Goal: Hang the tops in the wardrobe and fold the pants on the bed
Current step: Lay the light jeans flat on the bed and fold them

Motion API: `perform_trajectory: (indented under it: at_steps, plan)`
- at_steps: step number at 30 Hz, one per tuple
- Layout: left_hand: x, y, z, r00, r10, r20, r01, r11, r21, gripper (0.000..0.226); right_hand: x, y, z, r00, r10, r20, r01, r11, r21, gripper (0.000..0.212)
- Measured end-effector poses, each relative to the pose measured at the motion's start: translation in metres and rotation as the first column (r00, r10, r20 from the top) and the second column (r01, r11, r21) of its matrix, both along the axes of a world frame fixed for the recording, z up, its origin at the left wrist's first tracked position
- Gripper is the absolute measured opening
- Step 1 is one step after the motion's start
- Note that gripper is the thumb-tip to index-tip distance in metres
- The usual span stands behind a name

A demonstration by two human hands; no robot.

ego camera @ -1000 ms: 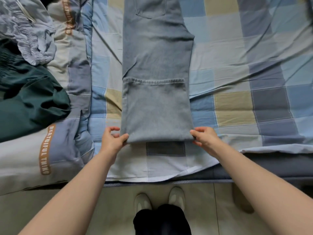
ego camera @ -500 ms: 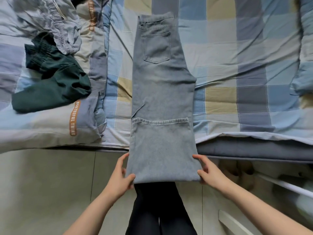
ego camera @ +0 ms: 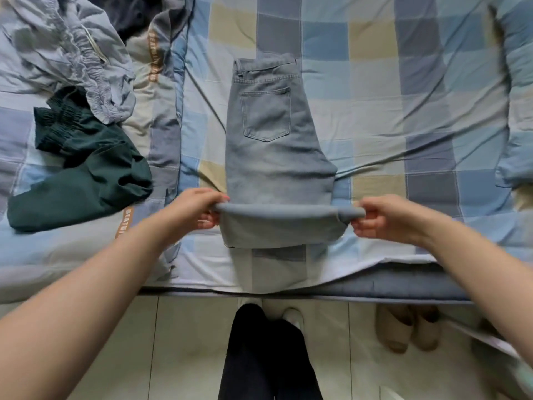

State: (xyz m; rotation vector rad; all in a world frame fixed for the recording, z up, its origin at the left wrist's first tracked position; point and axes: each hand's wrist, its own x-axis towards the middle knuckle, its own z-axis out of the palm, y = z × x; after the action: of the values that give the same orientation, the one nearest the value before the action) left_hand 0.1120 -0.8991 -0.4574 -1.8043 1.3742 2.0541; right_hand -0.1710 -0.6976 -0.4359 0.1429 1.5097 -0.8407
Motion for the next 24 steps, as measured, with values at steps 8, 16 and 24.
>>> perform_trajectory:
  at_steps: [8, 16, 24]
  plan:
    - [-0.071, -0.098, -0.080, 0.997, 0.011, 0.081, 0.003, 0.984, -0.179, 0.028, -0.056, -0.119, -0.071, 0.911, -0.318, -0.262, 0.315, 0.948, -0.054, 0.019]
    - [-0.042, -0.044, -0.165, 0.990, -0.054, 0.131, 0.076, 0.984, -0.163, 0.028, -0.001, -0.085, -0.175, 0.929, 0.016, -0.370, 0.073, 0.971, 0.226, 0.043]
    - [-0.043, -0.054, -0.182, 0.993, 0.057, 0.104, -0.042, 0.989, -0.139, 0.043, -0.018, -0.087, -0.192, 0.942, 0.061, -0.330, 0.013, 0.976, 0.218, 0.038]
